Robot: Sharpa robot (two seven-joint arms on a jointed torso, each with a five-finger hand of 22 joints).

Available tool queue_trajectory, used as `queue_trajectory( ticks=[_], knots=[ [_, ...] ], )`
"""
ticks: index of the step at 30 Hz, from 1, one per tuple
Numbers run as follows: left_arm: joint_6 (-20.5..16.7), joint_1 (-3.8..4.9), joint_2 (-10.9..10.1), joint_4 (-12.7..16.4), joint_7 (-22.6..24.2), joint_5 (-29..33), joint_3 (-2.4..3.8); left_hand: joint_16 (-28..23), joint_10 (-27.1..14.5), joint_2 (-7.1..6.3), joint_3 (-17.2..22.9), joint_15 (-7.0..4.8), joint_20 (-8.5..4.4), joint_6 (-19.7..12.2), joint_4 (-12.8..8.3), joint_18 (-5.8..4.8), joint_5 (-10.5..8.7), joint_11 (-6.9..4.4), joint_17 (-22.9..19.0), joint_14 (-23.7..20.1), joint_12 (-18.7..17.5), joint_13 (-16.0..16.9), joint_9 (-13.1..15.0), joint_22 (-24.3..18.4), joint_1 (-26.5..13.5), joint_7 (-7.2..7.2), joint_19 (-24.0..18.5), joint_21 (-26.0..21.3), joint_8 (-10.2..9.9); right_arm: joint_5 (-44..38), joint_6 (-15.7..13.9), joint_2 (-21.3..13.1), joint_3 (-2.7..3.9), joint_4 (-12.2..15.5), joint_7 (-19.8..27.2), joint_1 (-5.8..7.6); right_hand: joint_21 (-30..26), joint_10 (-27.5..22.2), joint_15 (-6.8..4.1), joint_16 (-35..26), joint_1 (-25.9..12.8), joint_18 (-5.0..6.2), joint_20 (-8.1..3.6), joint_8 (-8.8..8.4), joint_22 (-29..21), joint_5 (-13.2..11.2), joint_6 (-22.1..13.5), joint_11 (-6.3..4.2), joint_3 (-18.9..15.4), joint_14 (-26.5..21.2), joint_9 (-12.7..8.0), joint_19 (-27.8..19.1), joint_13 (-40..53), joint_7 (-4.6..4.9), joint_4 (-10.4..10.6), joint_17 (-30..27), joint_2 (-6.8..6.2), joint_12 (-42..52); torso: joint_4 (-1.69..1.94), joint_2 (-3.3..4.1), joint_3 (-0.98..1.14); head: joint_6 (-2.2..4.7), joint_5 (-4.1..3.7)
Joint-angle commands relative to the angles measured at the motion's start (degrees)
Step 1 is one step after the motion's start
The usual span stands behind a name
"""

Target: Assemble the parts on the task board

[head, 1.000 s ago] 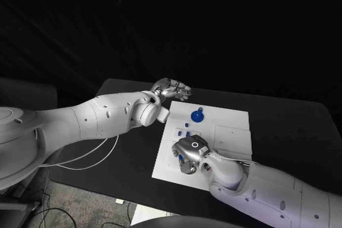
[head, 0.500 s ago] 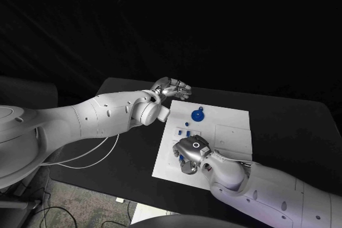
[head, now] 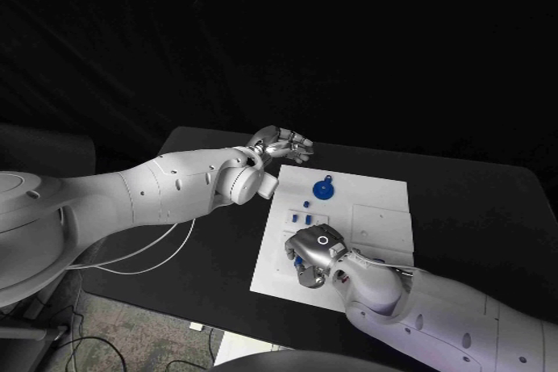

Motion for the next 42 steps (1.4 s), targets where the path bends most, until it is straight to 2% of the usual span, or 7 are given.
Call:
queue_trajectory(
  ticks=[1,6,10,18,34,38,42],
  knots=[
    [0.70,0.07,0.10,0.05,0.35,-0.34,0.05,-0.27,-0.41,-0.10,-0.41,0.29,0.13,-0.39,0.02,0.69,-0.15,0.14,0.11,-0.04,-0.13,-0.09,-0.07,0.10,0.37,-0.16,-0.30,-0.34,0.21,0.49,0.70,0.10,-0.13,-0.32,0.47,-0.19,0.32,2.48,-0.51,-0.12,-0.06,3.37,-0.34,0.13,1.01,0.14,0.33,-1.38,0.33,-0.03,0.08,0.14,3.71,-0.09,-0.14,0.03,0.36,1.42,0.04,0.01,-0.01,0.06,-0.08],
    [0.70,0.08,0.08,0.09,0.33,-0.35,0.05,-0.29,-0.42,-0.12,-0.41,0.29,0.13,-0.40,0.02,0.69,-0.15,0.15,0.14,-0.04,-0.12,-0.09,-0.08,0.11,0.37,-0.16,-0.30,-0.36,0.22,2.47,0.07,0.27,-0.14,-0.91,1.46,-0.18,0.13,1.97,-0.38,-0.32,-0.20,3.37,-0.27,-0.14,0.94,0.14,-0.01,-1.23,0.70,-0.15,0.13,-0.05,3.82,0.04,-0.04,-0.04,0.00,1.12,0.01,0.00,-0.05,0.13,-0.10],
    [0.66,0.08,0.05,0.10,0.30,-0.35,0.05,-0.30,-0.43,-0.13,-0.42,0.29,0.13,-0.42,0.02,0.69,-0.15,0.15,0.15,-0.04,-0.12,-0.10,-0.08,0.12,0.37,-0.16,-0.30,-0.37,0.21,5.10,-0.37,0.34,-0.14,-1.31,2.78,-0.18,0.00,-1.57,0.84,-0.46,-1.74,3.37,-0.04,-2.08,0.94,0.05,-3.08,-0.02,0.56,-0.18,-0.46,-0.15,3.04,1.42,0.89,-0.04,-2.20,-1.22,0.04,-0.01,-0.08,0.18,-0.13],
    [0.63,0.08,-0.06,0.13,0.27,-0.35,0.05,-0.33,-0.44,-0.16,-0.43,0.29,0.13,-0.44,0.01,0.69,-0.16,0.15,0.18,-0.04,-0.12,-0.11,-0.09,0.13,0.37,-0.15,-0.30,-0.38,0.21,7.72,-1.91,-0.12,-0.14,-1.15,3.95,-0.16,0.09,-8.59,3.82,-0.10,-6.26,3.37,-0.01,-5.19,1.00,0.23,-8.48,3.11,-8.05,-0.21,-2.00,-0.41,-0.75,3.93,-0.36,0.12,-3.81,-6.53,0.03,0.01,-0.05,0.16,-0.19],
    [0.69,0.08,-0.21,-0.03,0.27,-0.36,0.04,-0.40,-0.52,-0.22,-0.44,0.30,0.13,-0.54,0.00,0.69,-0.16,0.18,0.26,-0.04,-0.14,-0.15,-0.13,0.17,0.39,-0.12,-0.29,-0.42,0.18,11.15,-8.42,-2.93,0.06,1.93,5.70,0.08,-0.33,-8.76,4.08,0.03,-6.58,3.37,-0.01,-5.54,0.78,0.23,-9.14,3.38,-10.54,-0.37,-2.54,-0.36,-2.66,4.23,-0.31,0.05,-3.94,-7.31,-0.05,-0.03,0.03,0.67,-0.75],
    [1.03,0.07,-0.35,-0.26,0.44,-0.36,0.04,-0.41,-0.53,-0.22,-0.45,0.30,0.13,-0.55,0.00,0.69,-0.17,0.19,0.28,-0.03,-0.14,-0.15,-0.13,0.18,0.40,-0.11,-0.28,-0.43,0.18,17.11,-11.16,-5.40,1.74,4.21,7.86,0.67,-0.50,-8.62,4.10,0.05,-7.01,3.37,0.05,-5.53,0.73,0.26,-9.14,3.40,-11.19,-0.46,-2.65,-0.39,-3.13,4.22,-0.19,0.03,-4.01,-7.29,-0.08,-0.11,0.05,1.33,-1.39],
    [1.00,0.06,-0.72,-0.62,0.66,-0.33,0.03,-0.45,-0.54,-0.27,-0.51,0.30,0.15,-0.55,0.06,0.68,-0.19,0.20,0.34,-0.02,-0.13,-0.16,-0.14,0.21,0.29,-0.10,-0.28,-0.45,0.20,29.27,-10.33,-9.54,5.14,6.71,11.99,1.81,-0.74,-7.43,3.83,0.06,-8.55,3.37,0.21,-5.42,0.69,0.26,-8.96,3.09,-12.46,-0.52,-2.80,-0.46,-3.60,4.17,0.72,-0.03,-3.94,-6.83,-0.24,-0.27,0.02,2.48,-2.43]
  ],
)
